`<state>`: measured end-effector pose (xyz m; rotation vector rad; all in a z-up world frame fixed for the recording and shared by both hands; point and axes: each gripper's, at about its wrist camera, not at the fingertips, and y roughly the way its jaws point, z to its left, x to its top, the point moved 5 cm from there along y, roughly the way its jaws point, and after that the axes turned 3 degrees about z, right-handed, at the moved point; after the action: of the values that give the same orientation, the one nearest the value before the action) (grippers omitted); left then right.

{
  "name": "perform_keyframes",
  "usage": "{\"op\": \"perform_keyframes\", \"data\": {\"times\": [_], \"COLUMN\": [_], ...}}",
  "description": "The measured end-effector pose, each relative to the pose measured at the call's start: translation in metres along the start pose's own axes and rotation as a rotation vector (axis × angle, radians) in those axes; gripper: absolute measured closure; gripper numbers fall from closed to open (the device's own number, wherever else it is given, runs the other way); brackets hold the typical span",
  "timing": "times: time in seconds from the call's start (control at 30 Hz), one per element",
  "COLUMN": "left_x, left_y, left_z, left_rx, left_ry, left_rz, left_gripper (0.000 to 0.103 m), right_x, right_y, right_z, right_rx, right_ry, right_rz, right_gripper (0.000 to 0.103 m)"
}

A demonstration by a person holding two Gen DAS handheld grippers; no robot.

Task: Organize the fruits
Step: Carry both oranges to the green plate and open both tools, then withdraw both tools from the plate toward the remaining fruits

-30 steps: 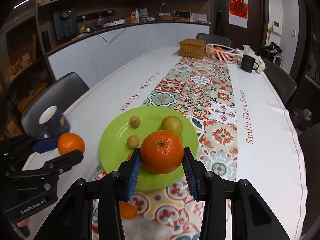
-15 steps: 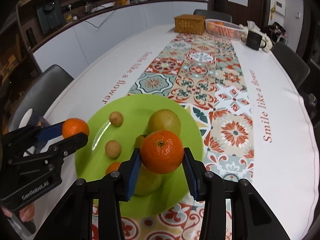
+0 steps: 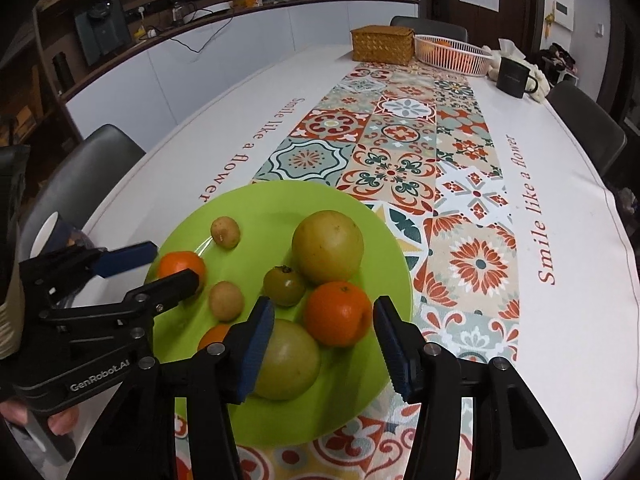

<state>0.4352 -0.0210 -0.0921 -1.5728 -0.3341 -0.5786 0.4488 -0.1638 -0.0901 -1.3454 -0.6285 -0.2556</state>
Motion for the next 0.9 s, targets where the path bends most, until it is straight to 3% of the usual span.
{"op": "perform_keyframes", "data": {"times": [0.6,0.8,0.9], "left_x": [-0.037,-0.058,-0.07], "left_y": [-0.116,-0.148,-0.159], "left_z": [-0.012,-0.015,-0.016], "left_rx": [0.052,0.068,0.09], "left_ry": [-0.023,-0.03,-0.026], "left_rz": [-0.153,-0.185,-0.196], "left_gripper": [0.023,0.016,0.008], "right_x": [-0.04,-0.062,-0.075], "right_y": [-0.109,-0.135,-0.142], "right_z": [0.022,0.033,0.038], "right_rx": [-0.021,-0.014,-0.008], "right_ry": [-0.035,-0.04,-0.042], "right_rz": [-0.197,-0.218,-0.217], "right_gripper": [0.044,0.044,0.044]}}
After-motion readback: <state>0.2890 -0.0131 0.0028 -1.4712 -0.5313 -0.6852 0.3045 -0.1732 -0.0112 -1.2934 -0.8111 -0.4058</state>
